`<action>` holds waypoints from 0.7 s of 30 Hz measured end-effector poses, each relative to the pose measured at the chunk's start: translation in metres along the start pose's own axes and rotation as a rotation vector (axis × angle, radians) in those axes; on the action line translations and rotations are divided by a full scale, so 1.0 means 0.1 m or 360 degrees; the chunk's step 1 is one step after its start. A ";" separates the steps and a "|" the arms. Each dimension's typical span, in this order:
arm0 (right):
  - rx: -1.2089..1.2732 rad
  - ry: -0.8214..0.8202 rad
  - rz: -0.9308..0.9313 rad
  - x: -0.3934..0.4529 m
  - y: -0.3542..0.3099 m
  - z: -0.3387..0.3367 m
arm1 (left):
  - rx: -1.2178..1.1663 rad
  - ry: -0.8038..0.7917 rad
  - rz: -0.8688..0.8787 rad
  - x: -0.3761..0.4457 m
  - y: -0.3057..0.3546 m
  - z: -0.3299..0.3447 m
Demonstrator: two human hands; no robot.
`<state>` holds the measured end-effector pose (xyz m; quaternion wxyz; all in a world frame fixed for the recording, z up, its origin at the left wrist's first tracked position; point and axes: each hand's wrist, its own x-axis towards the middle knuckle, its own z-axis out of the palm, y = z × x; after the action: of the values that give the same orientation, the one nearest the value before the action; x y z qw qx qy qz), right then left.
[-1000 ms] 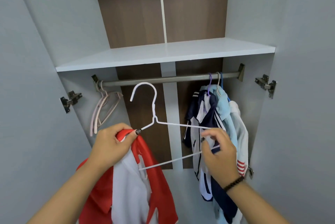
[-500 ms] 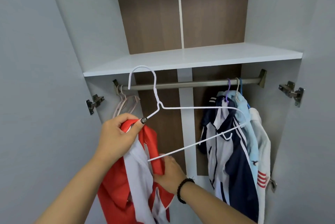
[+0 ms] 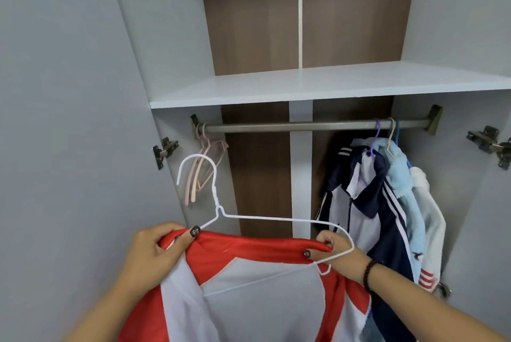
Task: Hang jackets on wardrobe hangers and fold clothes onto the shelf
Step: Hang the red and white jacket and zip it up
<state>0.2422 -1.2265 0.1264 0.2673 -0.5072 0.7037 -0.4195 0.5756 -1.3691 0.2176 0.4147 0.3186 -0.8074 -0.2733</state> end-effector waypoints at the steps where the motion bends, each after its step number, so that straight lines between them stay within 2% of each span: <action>1: -0.0168 -0.0063 -0.0018 -0.02 0.00 -0.06 | -0.0026 -0.0025 -0.0019 0.00 -0.05 0.01; 3: -0.0543 -0.0210 -0.0068 -0.05 -0.03 -0.16 | -0.0028 -0.0069 -0.0017 0.02 -0.10 0.06; 6: -0.0698 -0.0282 -0.0050 -0.12 -0.01 -0.33 | -0.0077 -0.0103 -0.0005 0.09 -0.12 0.12; 8: -0.0730 -0.0146 -0.0021 -0.18 0.08 -0.47 | -0.0064 -0.0144 0.0024 0.14 -0.14 0.15; 11: -0.0612 0.0153 0.0228 -0.28 0.19 -0.71 | 0.0003 -0.0226 0.0081 0.18 -0.20 0.18; 13: -0.0526 0.0266 0.0339 -0.33 0.17 -0.81 | 0.0005 -0.0260 0.0125 0.20 -0.24 0.20; 17: -0.0623 0.0339 0.0340 -0.31 0.03 -0.88 | 0.0078 -0.0276 0.0314 0.16 -0.32 0.33; 21: -0.0698 0.0296 0.0336 -0.33 -0.15 -0.80 | 0.0089 -0.0216 0.0223 0.07 -0.42 0.52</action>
<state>0.1969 -1.1717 0.1785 0.1272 -0.4361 0.8485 -0.2715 0.5403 -1.3919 0.1649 0.3680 0.2537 -0.8612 -0.2420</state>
